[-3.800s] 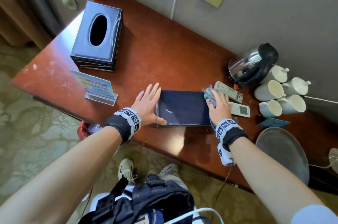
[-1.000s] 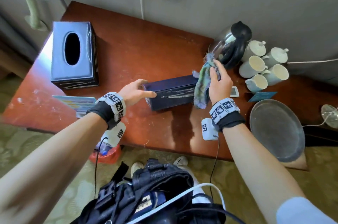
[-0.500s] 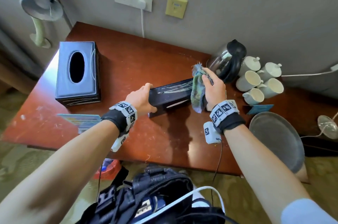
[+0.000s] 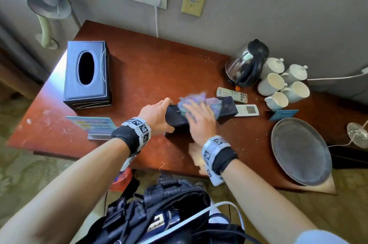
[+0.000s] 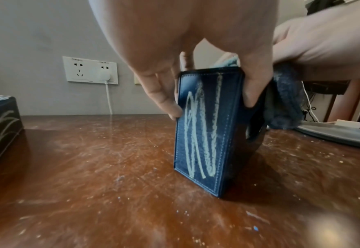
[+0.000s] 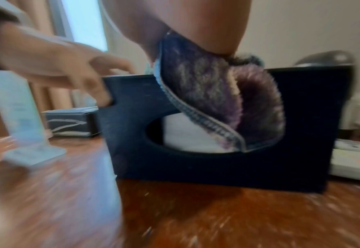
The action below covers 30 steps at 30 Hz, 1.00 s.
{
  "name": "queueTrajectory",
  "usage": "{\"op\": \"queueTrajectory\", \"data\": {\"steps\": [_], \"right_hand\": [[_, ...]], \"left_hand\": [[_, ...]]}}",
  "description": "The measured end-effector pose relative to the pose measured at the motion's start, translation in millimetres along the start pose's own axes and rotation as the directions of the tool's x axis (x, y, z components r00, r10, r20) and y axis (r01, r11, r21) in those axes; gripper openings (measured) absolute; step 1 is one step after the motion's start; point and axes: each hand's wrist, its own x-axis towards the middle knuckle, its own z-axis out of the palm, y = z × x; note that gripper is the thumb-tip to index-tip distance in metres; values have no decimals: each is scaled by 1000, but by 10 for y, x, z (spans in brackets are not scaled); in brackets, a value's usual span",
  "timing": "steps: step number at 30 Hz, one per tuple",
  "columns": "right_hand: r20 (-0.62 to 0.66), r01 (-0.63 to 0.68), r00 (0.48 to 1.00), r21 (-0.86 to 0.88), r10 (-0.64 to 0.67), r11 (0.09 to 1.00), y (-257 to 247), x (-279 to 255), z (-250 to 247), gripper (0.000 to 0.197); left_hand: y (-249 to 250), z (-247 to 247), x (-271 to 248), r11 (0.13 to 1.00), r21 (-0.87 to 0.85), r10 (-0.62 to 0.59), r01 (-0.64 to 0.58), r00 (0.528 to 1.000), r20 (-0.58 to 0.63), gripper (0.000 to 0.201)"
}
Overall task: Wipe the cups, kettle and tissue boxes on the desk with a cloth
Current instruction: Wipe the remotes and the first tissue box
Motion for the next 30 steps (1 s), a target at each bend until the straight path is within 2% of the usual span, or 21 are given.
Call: {"op": "queueTrajectory", "data": {"steps": [2,4,8,10,12,14,15,17,19,21,22,24,28,30], "right_hand": [[62,122,991,-23,-120,992,-7,-69,44,40],[50,143,989,-68,-140,987,231,-11,-48,38],[26,-131,991,-39,132,991,751,117,-353,40],[-7,-199,980,-4,199,980,779,143,-397,37],[-95,-248,964,16,249,969,601,120,-320,32],[-173,-175,968,46,181,983,296,44,-179,29],[-143,-100,984,45,105,994,156,-39,-106,29],[6,23,1000,21,-23,1000,59,-194,-57,35],[60,59,997,-21,-58,998,287,-150,-180,38],[25,-83,996,-24,84,996,609,-36,-358,36],[-1,-174,985,9,174,985,744,24,-444,35],[-35,-276,959,83,280,957,871,101,-525,36],[-122,-343,925,145,360,928,685,82,-408,33],[-137,-322,934,81,330,943,551,29,-326,32]], "left_hand": [[-10,23,-18,1000,-19,-3,3,1000,-6,79],[-1,16,-48,999,-30,-13,13,1000,1,76],[73,101,-177,999,-25,-36,36,999,17,72],[111,174,-232,997,-59,-53,54,998,18,73],[130,199,-255,995,-80,-56,55,998,-9,73],[128,200,-260,996,-68,-51,49,998,-25,74],[130,200,-263,997,-60,-50,48,998,-30,74],[131,198,-272,998,-56,-40,37,998,-45,75],[125,214,-276,997,-65,-41,38,998,-50,74],[126,217,-281,996,-77,-49,45,998,-40,73],[131,218,-283,995,-84,-53,50,998,-35,73],[119,231,-278,993,-107,-62,59,998,-33,74],[44,242,-277,979,-197,-59,60,998,14,82],[-23,248,-289,959,-272,-85,84,996,11,84]]}}
